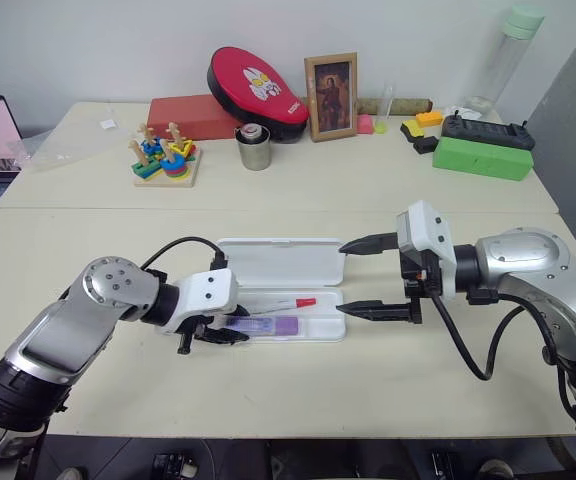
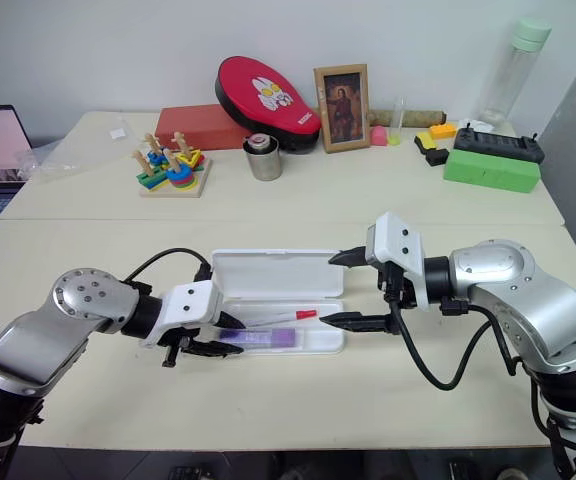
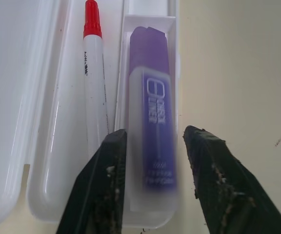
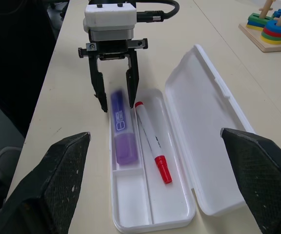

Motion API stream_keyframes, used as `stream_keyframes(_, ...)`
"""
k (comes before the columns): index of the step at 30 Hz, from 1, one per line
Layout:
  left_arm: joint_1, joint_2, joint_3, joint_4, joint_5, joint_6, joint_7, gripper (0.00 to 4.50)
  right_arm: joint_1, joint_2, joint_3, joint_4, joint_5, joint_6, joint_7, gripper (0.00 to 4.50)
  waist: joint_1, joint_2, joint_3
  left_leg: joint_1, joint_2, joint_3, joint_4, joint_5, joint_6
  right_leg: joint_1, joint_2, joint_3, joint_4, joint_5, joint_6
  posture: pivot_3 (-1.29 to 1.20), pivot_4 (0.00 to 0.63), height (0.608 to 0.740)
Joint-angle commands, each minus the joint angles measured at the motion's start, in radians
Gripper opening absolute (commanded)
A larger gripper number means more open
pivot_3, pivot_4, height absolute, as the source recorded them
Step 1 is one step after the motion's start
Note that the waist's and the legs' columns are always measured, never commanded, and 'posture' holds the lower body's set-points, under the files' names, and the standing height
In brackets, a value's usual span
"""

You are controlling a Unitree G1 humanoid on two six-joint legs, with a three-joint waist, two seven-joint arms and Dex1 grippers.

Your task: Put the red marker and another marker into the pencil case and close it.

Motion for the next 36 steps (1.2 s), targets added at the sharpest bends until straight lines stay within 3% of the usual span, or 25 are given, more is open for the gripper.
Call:
stream_keyframes(1,-0.024,-0.012,0.002,0.002,0.015,-0.008,0.004,2.91,-0.005,0.003,-0.014,-0.026,0.008,-0.012,-0.005,4.5,0.0,0.0,0.0,0.0,0.0,0.0,0.0,0.0,0.0,0.0,0.0,0.0,0.0,0.0,0.0,0.0,0.15,0.74)
stream_keyframes(11,-0.037,-0.072,0.072,-0.013,-0.057,0.048,0.039,4.45,0.023,-0.007,-0.055,0.043,-0.002,-0.025,-0.009,4.5,0.0,0.0,0.0,0.0,0.0,0.0,0.001,0.0,0.0,0.001,0.0,0.0,0.0,0.0,0.0,0.0,0.15,0.74)
stream_keyframes(17,-0.133,-0.281,0.291,-0.097,-0.314,0.264,0.271,4.45,-0.066,0.07,-0.035,0.342,-0.201,-0.049,-0.23,4.5,-0.001,-0.001,-0.001,0.0,0.0,0.0,0.002,0.0,0.0,0.001,0.0,0.0,0.001,0.0,0.0,0.0,0.15,0.74)
stream_keyframes(20,-0.165,-0.32,0.367,-0.118,-0.392,0.342,0.341,4.45,-0.093,0.123,0.001,0.434,-0.269,-0.066,-0.273,4.5,-0.004,-0.002,-0.001,0.001,0.0,-0.001,0.003,0.0,0.0,0.001,0.0,0.0,0.003,0.0,0.0,0.0,0.15,0.74)
stream_keyframes(23,-0.181,-0.33,0.418,-0.127,-0.432,0.365,0.397,4.45,-0.122,0.181,0.056,0.527,-0.351,-0.096,-0.315,4.5,-0.011,-0.001,-0.001,0.001,0.0,0.0,0.002,0.0,0.0,0.001,0.0,0.0,0.003,0.0,0.0,0.0,0.15,0.74)
stream_keyframes(36,-0.168,-0.287,0.435,-0.121,-0.447,0.351,0.454,4.45,-0.218,0.35,0.1,0.729,-0.432,-0.148,-0.306,4.5,-0.026,-0.001,-0.001,0.001,0.0,-0.001,0.002,0.002,-0.003,0.001,0.0,0.0,0.005,0.0,0.0,0.0,0.15,0.74)
